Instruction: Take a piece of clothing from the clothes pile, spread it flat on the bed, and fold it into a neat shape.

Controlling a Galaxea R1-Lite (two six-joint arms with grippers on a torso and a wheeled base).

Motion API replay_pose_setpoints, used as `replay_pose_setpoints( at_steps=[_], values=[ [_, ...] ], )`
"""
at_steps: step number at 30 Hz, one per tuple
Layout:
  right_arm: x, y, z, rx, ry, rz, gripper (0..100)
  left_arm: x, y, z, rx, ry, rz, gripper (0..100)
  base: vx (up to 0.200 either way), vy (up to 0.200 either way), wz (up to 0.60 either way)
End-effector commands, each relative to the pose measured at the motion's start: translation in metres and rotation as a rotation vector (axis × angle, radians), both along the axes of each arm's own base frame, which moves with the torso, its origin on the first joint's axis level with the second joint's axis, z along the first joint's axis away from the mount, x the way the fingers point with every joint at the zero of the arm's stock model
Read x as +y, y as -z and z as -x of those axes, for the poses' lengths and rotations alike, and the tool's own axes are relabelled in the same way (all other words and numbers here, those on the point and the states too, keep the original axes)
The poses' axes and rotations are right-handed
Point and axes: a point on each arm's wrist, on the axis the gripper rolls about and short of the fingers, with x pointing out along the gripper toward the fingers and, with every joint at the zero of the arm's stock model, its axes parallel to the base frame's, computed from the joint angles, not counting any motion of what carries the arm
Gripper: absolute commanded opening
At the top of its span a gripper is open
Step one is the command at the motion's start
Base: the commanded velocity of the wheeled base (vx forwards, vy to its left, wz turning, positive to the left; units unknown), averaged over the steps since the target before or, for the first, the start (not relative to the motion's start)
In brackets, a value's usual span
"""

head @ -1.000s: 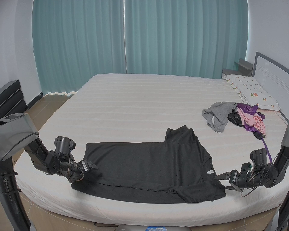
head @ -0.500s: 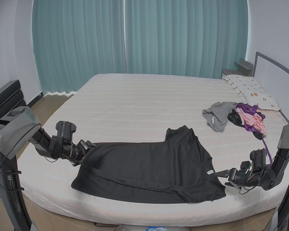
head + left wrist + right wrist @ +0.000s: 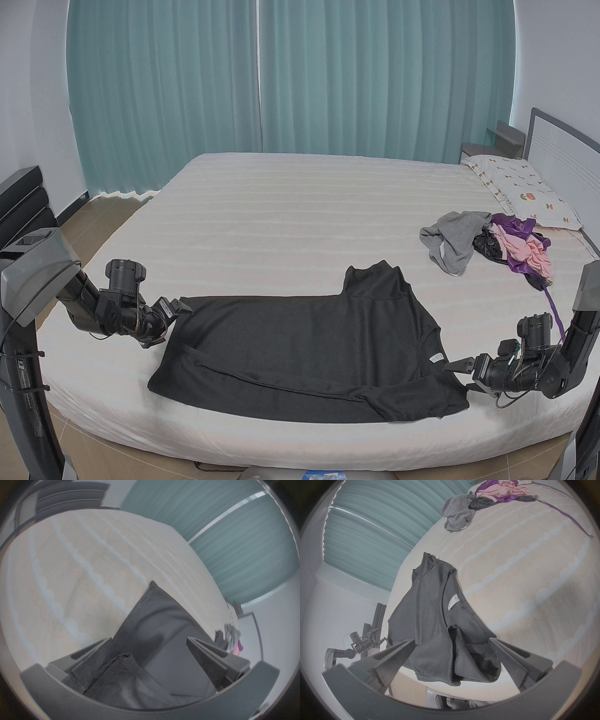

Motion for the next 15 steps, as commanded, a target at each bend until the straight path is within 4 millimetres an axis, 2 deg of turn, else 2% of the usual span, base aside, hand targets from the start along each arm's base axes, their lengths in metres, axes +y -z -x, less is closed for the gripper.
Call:
replay_pose_setpoints(
  at_steps=[1, 8, 15],
  values=[
    [0.0, 0.001, 0.0, 0.001, -0.005, 0.001, 100, 0.0, 0.011, 0.017, -0.028, 0.155, -0.058, 100, 0.0, 0.0, 0.0],
    [0.0, 0.001, -0.001, 0.001, -0.007, -0.002, 100, -0.007, 0.018, 0.02, -0.159, 0.224, -0.087, 100, 0.0, 0.0, 0.0],
    [0.001, 0.003, -0.001, 0.005, -0.01, -0.001, 100, -0.008, 0.023, 0.033, -0.167, 0.334, -0.124, 100, 0.0, 0.0, 0.0]
  ],
)
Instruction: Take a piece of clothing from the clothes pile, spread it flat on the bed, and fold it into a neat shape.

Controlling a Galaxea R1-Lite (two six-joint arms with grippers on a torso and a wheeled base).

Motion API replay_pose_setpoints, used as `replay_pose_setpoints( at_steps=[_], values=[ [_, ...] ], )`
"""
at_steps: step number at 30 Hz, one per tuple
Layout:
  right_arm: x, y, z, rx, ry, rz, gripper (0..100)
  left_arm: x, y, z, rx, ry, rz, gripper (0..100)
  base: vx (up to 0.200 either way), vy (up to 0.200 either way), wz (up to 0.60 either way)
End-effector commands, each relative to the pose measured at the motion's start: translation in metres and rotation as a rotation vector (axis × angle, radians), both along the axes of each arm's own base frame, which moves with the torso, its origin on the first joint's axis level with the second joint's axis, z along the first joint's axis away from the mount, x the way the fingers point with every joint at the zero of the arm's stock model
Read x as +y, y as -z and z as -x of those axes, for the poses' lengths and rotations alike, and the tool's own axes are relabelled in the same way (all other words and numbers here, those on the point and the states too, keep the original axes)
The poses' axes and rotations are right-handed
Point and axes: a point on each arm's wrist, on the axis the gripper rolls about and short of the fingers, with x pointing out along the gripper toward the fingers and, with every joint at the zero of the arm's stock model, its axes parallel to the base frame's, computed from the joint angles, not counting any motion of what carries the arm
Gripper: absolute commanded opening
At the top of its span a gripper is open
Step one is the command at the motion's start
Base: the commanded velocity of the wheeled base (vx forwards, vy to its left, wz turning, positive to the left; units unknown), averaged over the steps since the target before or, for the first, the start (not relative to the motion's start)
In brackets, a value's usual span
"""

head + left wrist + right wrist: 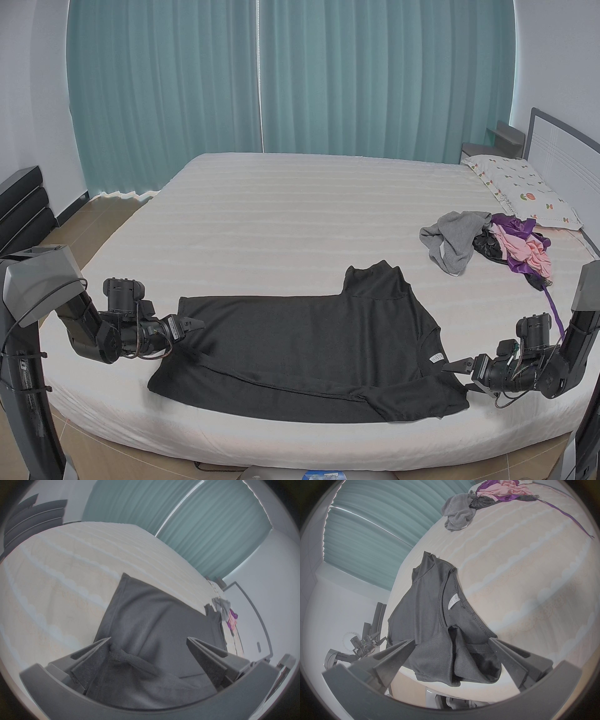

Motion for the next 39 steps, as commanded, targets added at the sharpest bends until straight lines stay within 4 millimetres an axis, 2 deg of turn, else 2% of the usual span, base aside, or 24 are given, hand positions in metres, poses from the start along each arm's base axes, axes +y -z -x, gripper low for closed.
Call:
replay_pose_setpoints(
  at_steps=[1, 9, 14, 18, 20, 25, 30, 35, 39],
  values=[
    [0.0, 0.001, 0.0, 0.005, -0.001, 0.0, 100, -0.001, 0.007, 0.01, 0.023, 0.048, -0.018, 100, 0.0, 0.0, 0.0],
    [0.005, 0.001, 0.001, 0.007, -0.021, 0.0, 100, -0.001, 0.008, 0.008, -0.051, 0.069, -0.022, 100, 0.0, 0.0, 0.0],
    [0.005, 0.0, 0.003, 0.006, -0.023, -0.001, 100, 0.0, 0.02, 0.006, -0.076, 0.058, -0.031, 100, 0.0, 0.0, 0.0],
    [0.005, 0.0, 0.003, 0.008, -0.023, -0.001, 100, 0.003, 0.02, 0.009, -0.073, 0.051, -0.023, 100, 0.0, 0.0, 0.0],
    [0.005, 0.0, 0.003, 0.008, -0.023, -0.001, 100, 0.004, 0.017, 0.011, -0.079, 0.045, -0.02, 100, 0.0, 0.0, 0.0],
    [0.005, 0.0, 0.003, 0.007, -0.021, -0.002, 100, 0.012, -0.009, 0.018, -0.097, -0.013, 0.036, 100, 0.0, 0.0, 0.0],
    [0.005, 0.0, 0.003, 0.008, -0.022, -0.001, 100, 0.008, -0.011, 0.021, -0.021, -0.024, 0.046, 100, 0.0, 0.0, 0.0],
    [0.005, 0.0, 0.004, 0.008, -0.023, -0.001, 100, -0.002, -0.023, 0.015, 0.095, -0.074, 0.125, 100, 0.0, 0.0, 0.0],
    [0.005, 0.0, 0.004, 0.01, -0.023, -0.001, 100, -0.006, -0.019, 0.013, 0.136, -0.089, 0.123, 100, 0.0, 0.0, 0.0]
  ],
)
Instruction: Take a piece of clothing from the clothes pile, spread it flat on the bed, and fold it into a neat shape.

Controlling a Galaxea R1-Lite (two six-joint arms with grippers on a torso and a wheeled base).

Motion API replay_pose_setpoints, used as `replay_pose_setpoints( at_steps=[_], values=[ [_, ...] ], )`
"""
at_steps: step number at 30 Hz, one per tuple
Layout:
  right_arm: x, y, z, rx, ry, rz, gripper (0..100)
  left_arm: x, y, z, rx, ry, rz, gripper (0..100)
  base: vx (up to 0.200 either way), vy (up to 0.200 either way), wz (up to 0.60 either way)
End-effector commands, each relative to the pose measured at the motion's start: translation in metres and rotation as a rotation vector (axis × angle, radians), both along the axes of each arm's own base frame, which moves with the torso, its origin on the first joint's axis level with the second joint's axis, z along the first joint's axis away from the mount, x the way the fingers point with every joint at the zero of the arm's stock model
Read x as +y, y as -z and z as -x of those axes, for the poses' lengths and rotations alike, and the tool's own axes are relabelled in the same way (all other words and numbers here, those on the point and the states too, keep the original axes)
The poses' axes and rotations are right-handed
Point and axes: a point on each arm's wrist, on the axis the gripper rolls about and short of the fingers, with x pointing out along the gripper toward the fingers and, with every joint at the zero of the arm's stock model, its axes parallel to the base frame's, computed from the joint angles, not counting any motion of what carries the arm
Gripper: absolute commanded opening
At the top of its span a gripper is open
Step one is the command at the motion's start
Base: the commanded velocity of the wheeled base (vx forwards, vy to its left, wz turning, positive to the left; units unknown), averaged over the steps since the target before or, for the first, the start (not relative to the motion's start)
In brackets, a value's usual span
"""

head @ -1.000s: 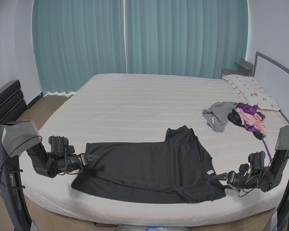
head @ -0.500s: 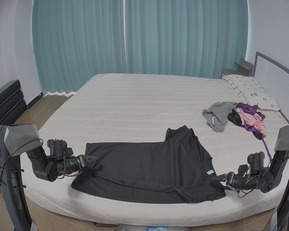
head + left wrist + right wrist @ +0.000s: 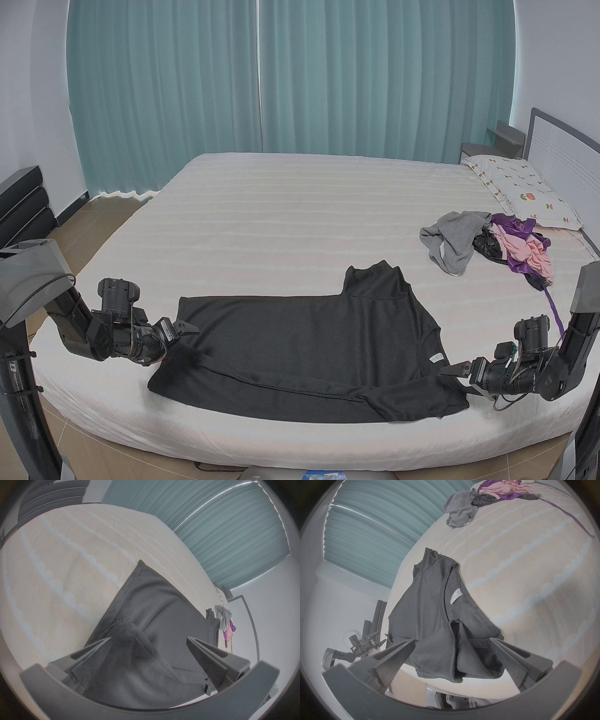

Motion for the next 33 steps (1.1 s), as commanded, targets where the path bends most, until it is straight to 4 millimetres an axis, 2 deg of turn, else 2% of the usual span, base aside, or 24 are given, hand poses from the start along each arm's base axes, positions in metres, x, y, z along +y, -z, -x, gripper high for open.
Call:
replay_pose_setpoints(
  at_steps=[1, 8, 16, 17, 25, 33],
  values=[
    [0.0, 0.0, 0.0, 0.0, -0.001, 0.0, 100, -0.006, -0.01, -0.007, -0.028, 0.0, 0.001, 100, 0.0, 0.0, 0.0],
    [0.0, 0.001, 0.0, 0.003, -0.001, 0.002, 100, -0.009, 0.007, -0.017, 0.002, -0.036, -0.048, 100, 0.0, 0.0, 0.0],
    [0.0, 0.001, 0.0, 0.003, 0.0, 0.005, 100, -0.009, 0.007, -0.02, 0.037, -0.036, -0.052, 100, 0.0, 0.0, 0.0],
    [0.0, 0.001, 0.0, 0.003, 0.001, 0.006, 100, -0.009, 0.007, -0.021, 0.042, -0.037, -0.051, 0, 0.0, 0.0, 0.0],
    [0.0, -0.002, -0.002, -0.034, 0.004, 0.006, 100, -0.007, 0.008, -0.016, 0.091, -0.037, -0.057, 0, 0.0, 0.0, 0.0],
    [0.001, -0.003, -0.008, -0.063, 0.0, 0.004, 100, -0.004, -0.007, -0.01, 0.074, -0.05, -0.059, 0, 0.0, 0.0, 0.0]
  ],
)
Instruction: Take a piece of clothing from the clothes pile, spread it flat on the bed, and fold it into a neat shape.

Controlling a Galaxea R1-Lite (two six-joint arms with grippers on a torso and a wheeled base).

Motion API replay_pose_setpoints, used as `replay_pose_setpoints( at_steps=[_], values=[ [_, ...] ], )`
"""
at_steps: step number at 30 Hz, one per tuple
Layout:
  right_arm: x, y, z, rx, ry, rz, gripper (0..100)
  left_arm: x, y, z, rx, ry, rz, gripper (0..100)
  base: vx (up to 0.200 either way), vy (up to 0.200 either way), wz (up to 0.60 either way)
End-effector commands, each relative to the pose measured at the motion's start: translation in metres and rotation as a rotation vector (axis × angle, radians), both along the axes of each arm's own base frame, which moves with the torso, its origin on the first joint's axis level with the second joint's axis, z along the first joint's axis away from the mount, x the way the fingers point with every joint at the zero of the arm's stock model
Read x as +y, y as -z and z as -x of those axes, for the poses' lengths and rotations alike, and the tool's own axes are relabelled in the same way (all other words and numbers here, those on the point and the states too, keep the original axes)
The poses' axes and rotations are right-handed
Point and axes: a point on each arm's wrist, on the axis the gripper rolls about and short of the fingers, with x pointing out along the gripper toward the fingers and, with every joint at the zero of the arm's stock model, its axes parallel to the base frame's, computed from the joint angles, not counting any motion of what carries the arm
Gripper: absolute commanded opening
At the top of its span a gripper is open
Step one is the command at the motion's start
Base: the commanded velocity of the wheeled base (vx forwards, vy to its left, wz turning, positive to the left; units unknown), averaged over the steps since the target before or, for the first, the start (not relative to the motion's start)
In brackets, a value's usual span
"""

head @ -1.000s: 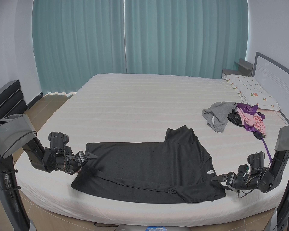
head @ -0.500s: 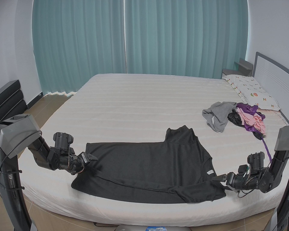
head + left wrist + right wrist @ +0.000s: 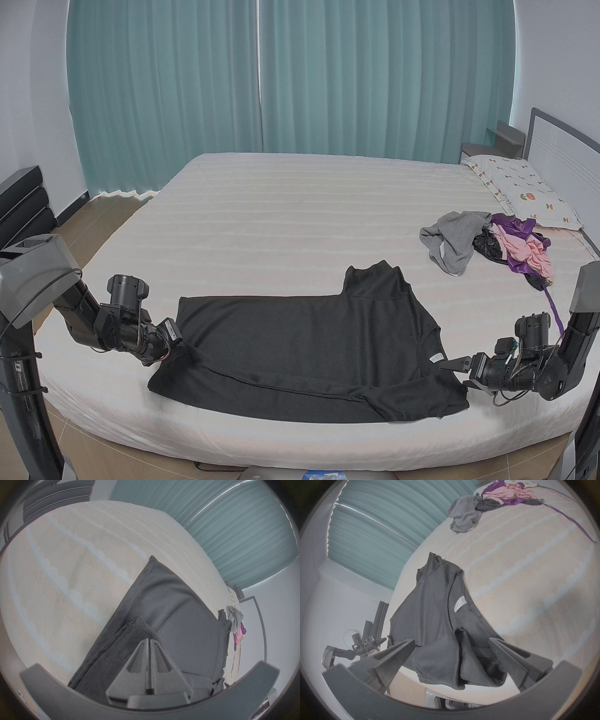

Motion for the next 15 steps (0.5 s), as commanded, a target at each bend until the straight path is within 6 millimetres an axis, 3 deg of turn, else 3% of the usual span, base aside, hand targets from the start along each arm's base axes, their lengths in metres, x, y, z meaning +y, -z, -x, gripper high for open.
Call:
replay_pose_setpoints(
  at_steps=[1, 6, 11, 15],
  values=[
    [0.003, -0.003, -0.007, -0.04, -0.009, 0.0, 100, 0.001, -0.018, 0.005, -0.039, -0.007, 0.003, 0, 0.0, 0.0, 0.0],
    [0.012, -0.005, -0.023, -0.079, -0.042, -0.001, 100, 0.005, -0.029, 0.012, -0.06, -0.021, 0.004, 0, 0.0, 0.0, 0.0],
    [0.023, 0.005, -0.036, -0.077, -0.082, 0.002, 100, 0.006, -0.035, 0.019, -0.066, -0.024, 0.004, 0, 0.0, 0.0, 0.0],
    [0.024, 0.005, -0.044, -0.095, -0.084, -0.001, 100, 0.014, -0.032, 0.011, -0.072, -0.053, 0.008, 0, 0.0, 0.0, 0.0]
  ],
)
